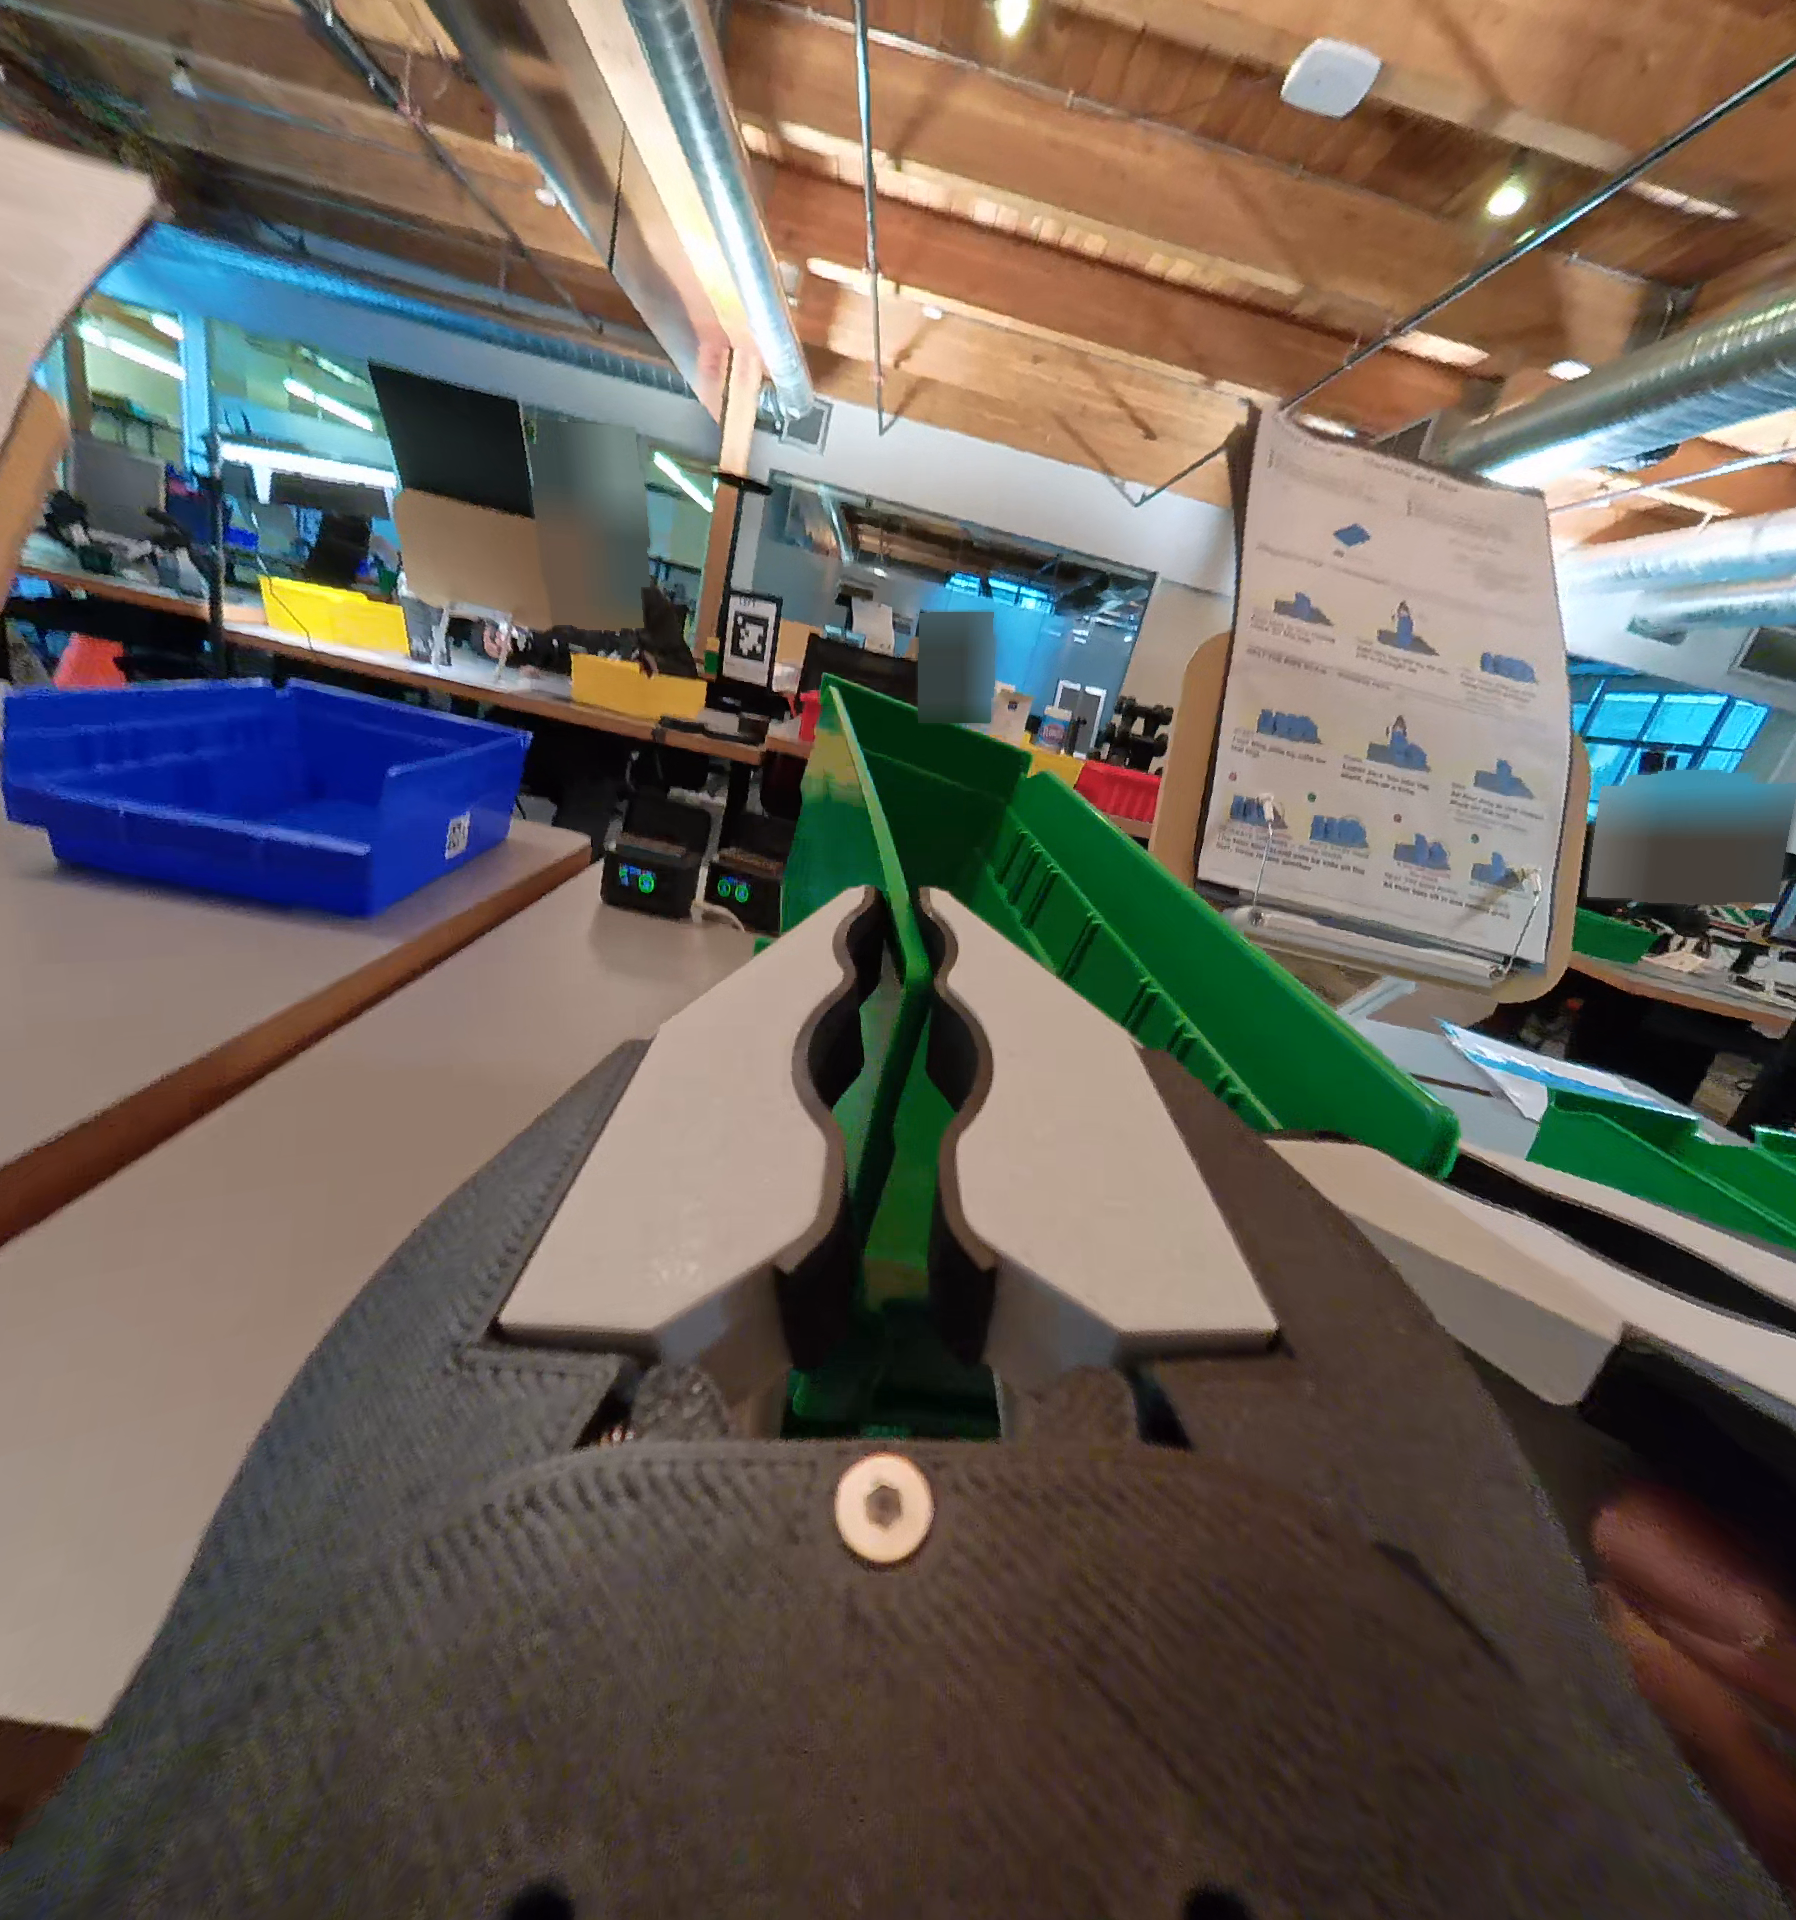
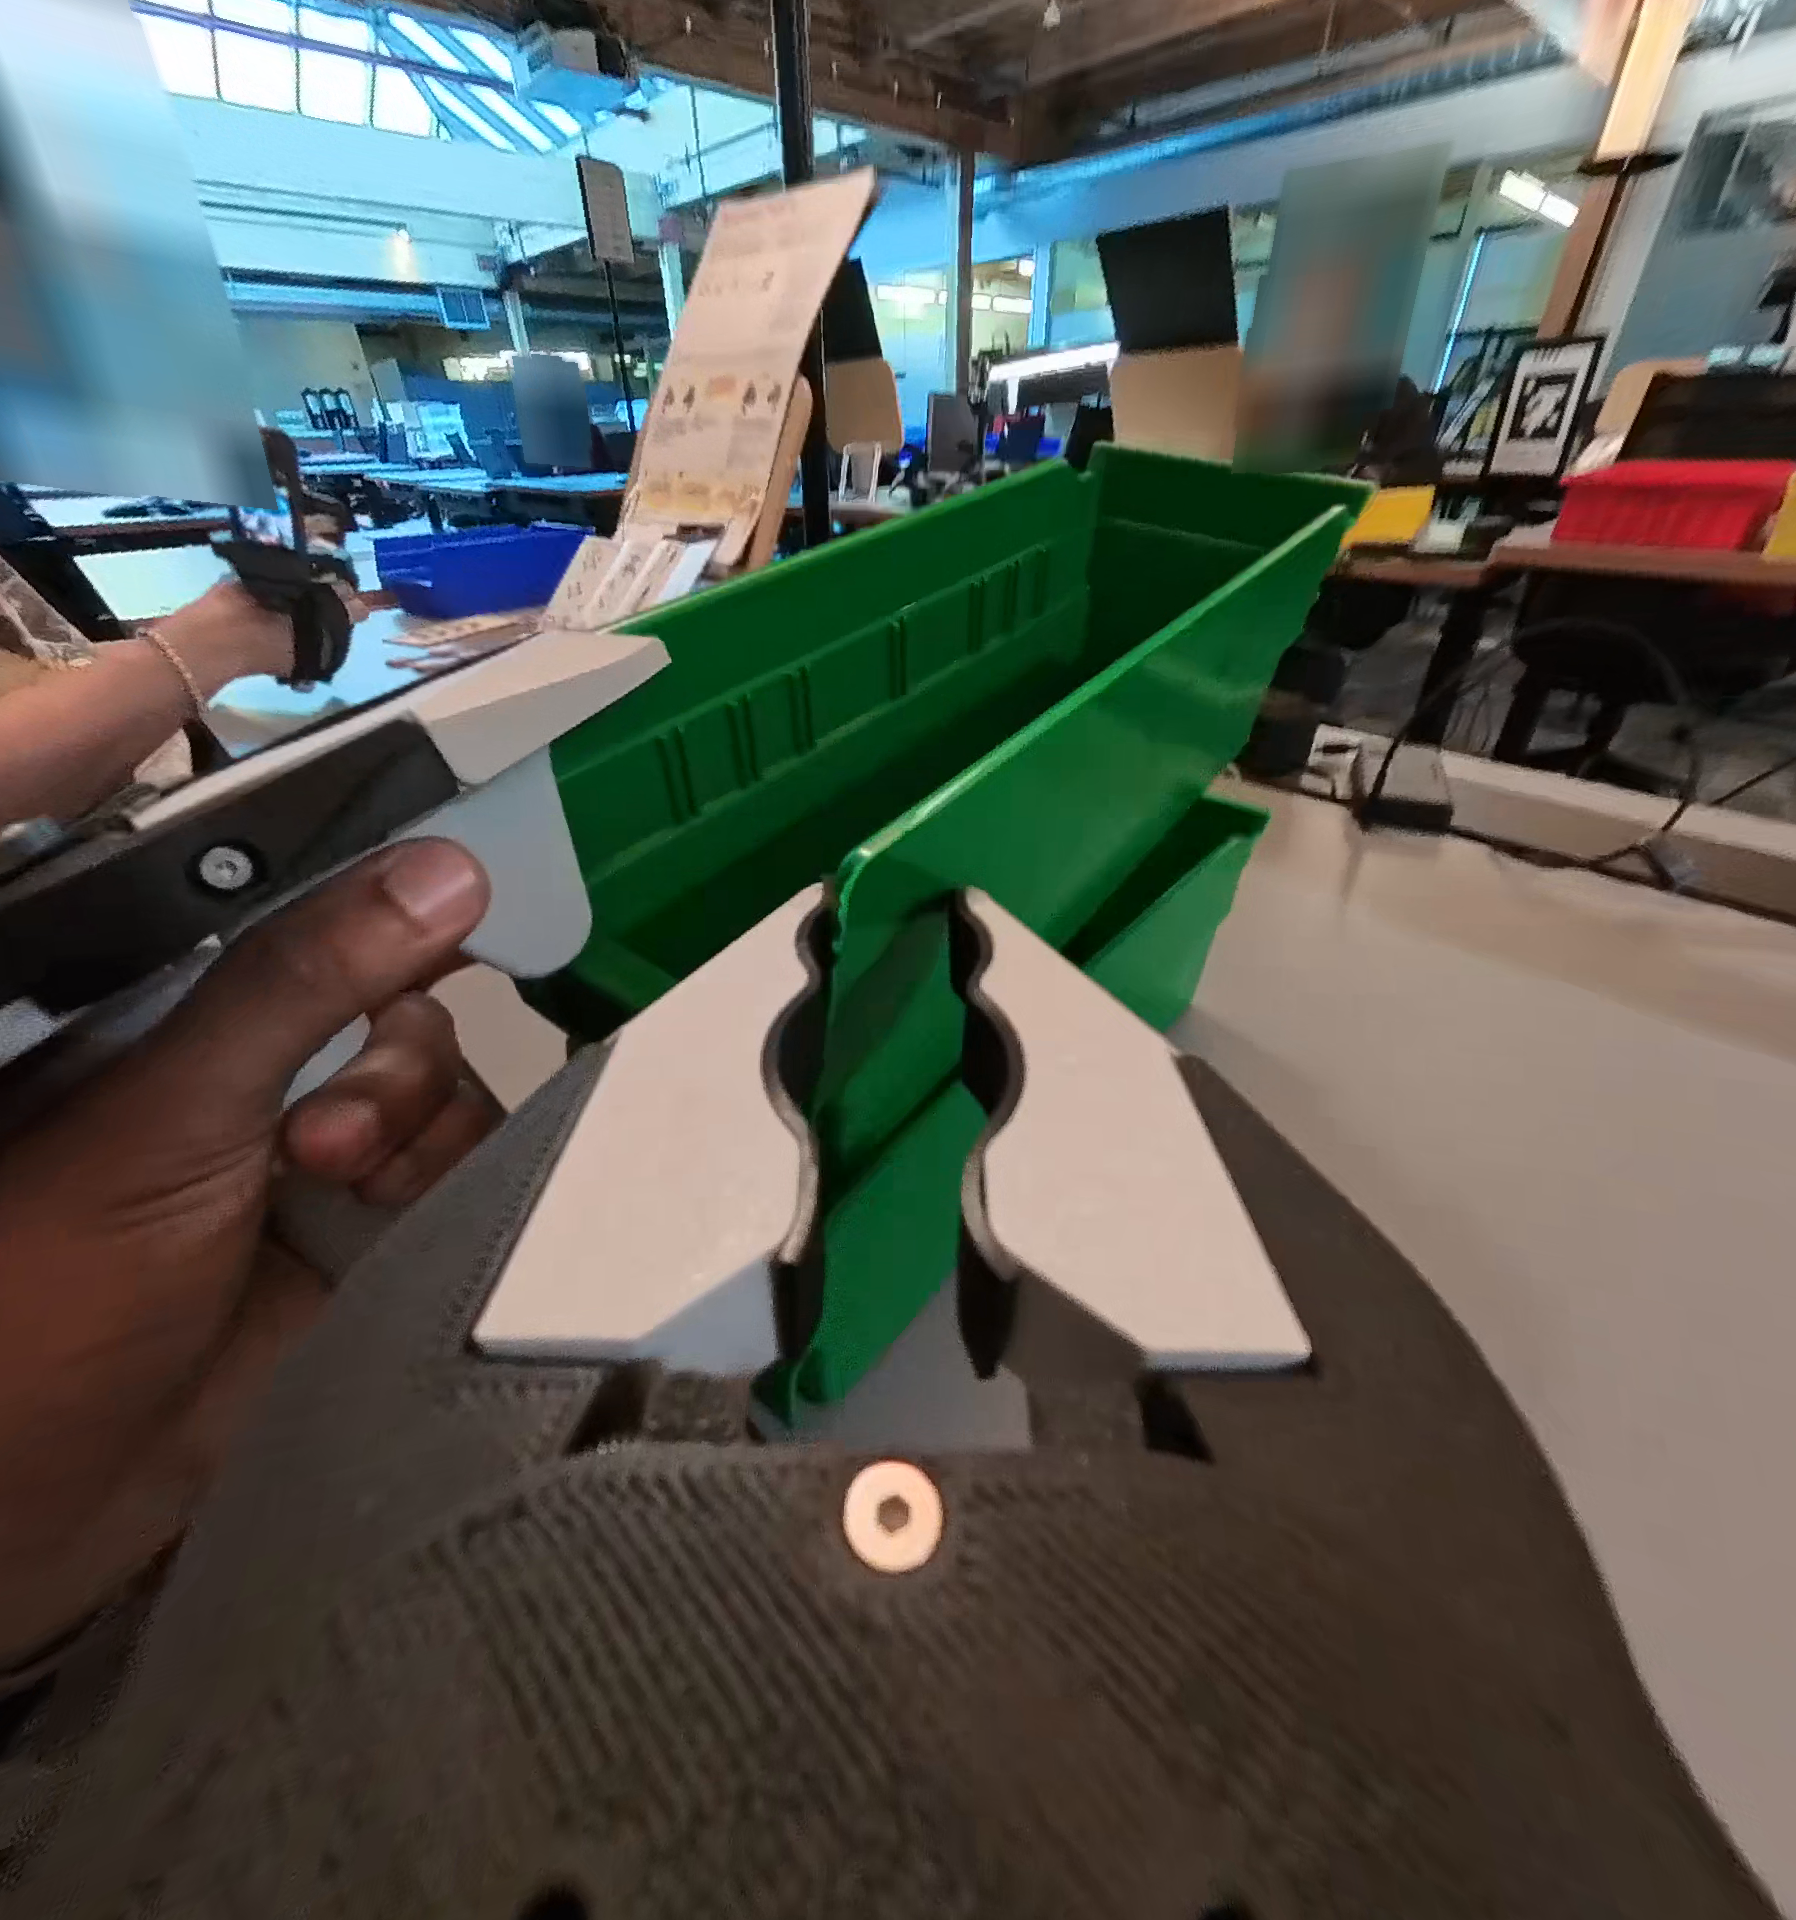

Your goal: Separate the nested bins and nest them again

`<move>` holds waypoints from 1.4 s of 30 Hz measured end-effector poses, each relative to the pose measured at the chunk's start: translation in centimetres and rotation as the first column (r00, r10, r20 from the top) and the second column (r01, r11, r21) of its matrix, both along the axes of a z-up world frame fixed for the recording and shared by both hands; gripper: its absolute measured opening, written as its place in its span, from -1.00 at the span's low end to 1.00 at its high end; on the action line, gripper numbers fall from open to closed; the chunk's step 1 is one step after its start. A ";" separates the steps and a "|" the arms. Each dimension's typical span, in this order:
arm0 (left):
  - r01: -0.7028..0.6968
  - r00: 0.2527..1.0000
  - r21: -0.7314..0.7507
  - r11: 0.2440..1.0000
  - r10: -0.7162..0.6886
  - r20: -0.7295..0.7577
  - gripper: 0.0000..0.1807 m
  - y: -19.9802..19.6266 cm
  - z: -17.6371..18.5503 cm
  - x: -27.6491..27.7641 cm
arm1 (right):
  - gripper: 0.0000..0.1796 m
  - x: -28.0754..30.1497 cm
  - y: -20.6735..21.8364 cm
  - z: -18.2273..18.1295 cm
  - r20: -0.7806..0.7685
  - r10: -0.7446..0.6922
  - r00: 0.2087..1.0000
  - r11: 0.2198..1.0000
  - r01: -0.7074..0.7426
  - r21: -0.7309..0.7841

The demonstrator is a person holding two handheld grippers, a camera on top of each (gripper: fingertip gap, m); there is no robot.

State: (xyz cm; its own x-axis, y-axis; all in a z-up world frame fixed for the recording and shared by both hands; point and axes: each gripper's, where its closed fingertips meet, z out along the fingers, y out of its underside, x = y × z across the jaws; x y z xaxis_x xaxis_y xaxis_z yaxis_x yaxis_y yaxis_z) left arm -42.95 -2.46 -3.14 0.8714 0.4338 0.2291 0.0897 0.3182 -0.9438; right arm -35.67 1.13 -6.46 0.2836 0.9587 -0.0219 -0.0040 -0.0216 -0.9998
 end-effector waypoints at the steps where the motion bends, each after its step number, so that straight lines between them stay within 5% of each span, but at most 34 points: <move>1: -0.004 1.000 0.008 1.000 0.004 -0.018 -0.99 -0.2 0.7 0.3 | -0.78 0.2 -0.1 0.7 -0.015 -0.001 1.000 1.000 0.002 0.020; 9: 0.073 0.997 0.100 0.992 -0.072 -0.016 -0.98 -0.6 4.9 3.6 | -0.80 3.7 -0.5 5.4 -0.108 -0.034 0.993 0.993 0.047 0.113; 16: 0.222 0.975 0.095 0.970 -0.221 -0.018 -0.97 2.8 5.4 9.7 | -0.79 10.0 2.2 5.5 -0.083 -0.136 0.987 0.972 0.149 0.179; 28: 0.373 0.928 -0.108 0.922 -0.367 0.070 -0.98 13.6 -5.3 20.2 | -0.79 20.7 11.4 -4.3 0.107 -0.306 0.946 0.952 0.303 0.048; 42: 0.520 0.854 -0.201 0.830 -0.505 0.126 -0.81 17.2 -11.1 24.0 | -0.92 23.6 17.3 -9.4 0.231 -0.434 0.871 0.896 0.444 0.011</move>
State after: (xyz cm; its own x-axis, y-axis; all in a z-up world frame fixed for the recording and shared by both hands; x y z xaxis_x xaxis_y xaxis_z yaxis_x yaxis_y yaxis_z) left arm -18.96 14.77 -14.20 0.9691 -0.0253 0.2455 0.2454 -0.0049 -0.9694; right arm -12.05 18.48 -15.85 0.6772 0.7338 0.0551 0.1986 -0.1102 -0.9739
